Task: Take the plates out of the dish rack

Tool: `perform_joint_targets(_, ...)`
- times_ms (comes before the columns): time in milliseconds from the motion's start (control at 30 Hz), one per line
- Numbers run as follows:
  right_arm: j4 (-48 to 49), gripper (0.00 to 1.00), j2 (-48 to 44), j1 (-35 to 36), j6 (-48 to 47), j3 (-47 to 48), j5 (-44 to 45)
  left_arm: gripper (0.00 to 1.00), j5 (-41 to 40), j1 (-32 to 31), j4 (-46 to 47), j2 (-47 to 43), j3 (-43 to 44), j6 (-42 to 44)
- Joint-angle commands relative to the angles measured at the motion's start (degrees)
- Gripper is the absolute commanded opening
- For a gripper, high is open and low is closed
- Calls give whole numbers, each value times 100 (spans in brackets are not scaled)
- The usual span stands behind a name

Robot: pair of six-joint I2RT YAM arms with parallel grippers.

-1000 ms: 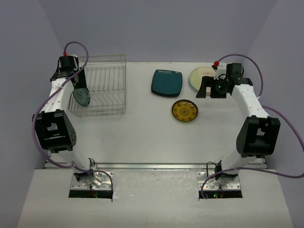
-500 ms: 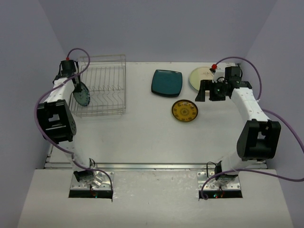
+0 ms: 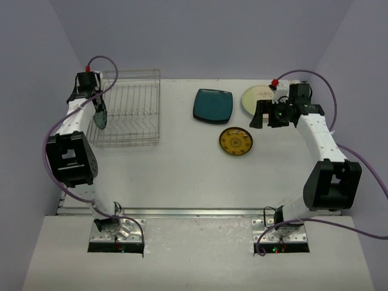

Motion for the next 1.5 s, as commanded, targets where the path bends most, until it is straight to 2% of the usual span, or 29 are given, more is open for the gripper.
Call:
perform_joint_targets(0,332,99,-390,150,-72,31,-81,0,-734,-608,816,-1280,435,607)
perform_joint_targets(67,389,99,-478,196,-68,23,-201,0,-817,-926,802,-1534,498,673)
perform_joint_targets(133,451,99,-545,214,-17,21,-598,0,-520,-1210,400,-1665,673,520)
perform_joint_targets(233,578,99,-694,229,226,-11,-1542,0,1526,-1381,-586,-1812,984,-132)
perform_joint_targets(300,823,99,-813,267,446,-67,-2109,0,2891,-1403,-952,-1914,887,-350)
perform_joint_targets(367,1096,98,-955,332,671,-139,-2595,0,4584,-1473,-1102,-2108,676,-572)
perform_joint_targets(467,1335,98,-1135,755,838,-93,-2652,0,5761,-1900,-1142,-2170,408,-759)
perform_joint_targets(533,1389,97,-1144,1035,896,6,-2555,0,6162,-2325,-1222,-2130,294,-813)
perform_joint_targets(600,1411,97,-1088,1346,979,103,-2507,0,6192,-2945,-1263,-2122,155,-749)
perform_joint_targets(667,1466,97,-975,1569,1130,183,-2468,0,6106,-3272,-1292,-2129,47,-630)
perform_joint_targets(833,1382,93,-642,2180,1041,341,-2116,0,6306,-3519,-1391,-2008,-58,-577)
perform_joint_targets(900,1349,82,-520,2383,960,365,-2051,0,6257,-3616,-1424,-1952,-17,-545)
perform_joint_targets(933,1348,81,-482,2391,932,366,-2032,0,6247,-3620,-1425,-1925,-16,-527)
perform_joint_targets(1000,1272,56,-390,2641,793,410,-1929,0,6246,-3655,-1469,-1842,45,-517)
perform_joint_targets(1033,1229,47,-374,2684,748,408,-1883,0,6245,-3656,-1469,-1824,47,-517)
perform_joint_targets(1067,1186,30,-374,2709,700,390,-1829,0,6233,-3656,-1469,-1806,53,-517)
perform_joint_targets(1100,1164,18,-378,2717,654,367,-1751,0,6203,-3660,-1469,-1787,59,-513)
perform_joint_targets(1167,1092,4,-411,2717,565,331,-1476,0,6045,-3664,-1469,-1762,63,-525)
perform_joint_targets(1200,1053,0,-448,2714,527,303,-1330,4,5938,-3662,-1466,-1753,63,-545)
perform_joint_targets(1233,1039,0,-510,2707,503,245,-1213,17,5779,-3656,-1459,-1745,63,-583)
perform_joint_targets(1300,1030,0,-611,2676,478,126,-962,50,5248,-3656,-1443,-1730,67,-692)
perform_joint_targets(1333,1024,0,-670,2600,496,55,-849,62,4953,-3656,-1413,-1730,79,-780)
perform_joint_targets(1433,1005,0,-729,2122,617,-176,-764,93,4285,-3590,-1412,-1683,194,-929)
perform_joint_targets(1467,1010,0,-716,1933,663,-222,-756,100,4061,-3559,-1416,-1650,221,-980)
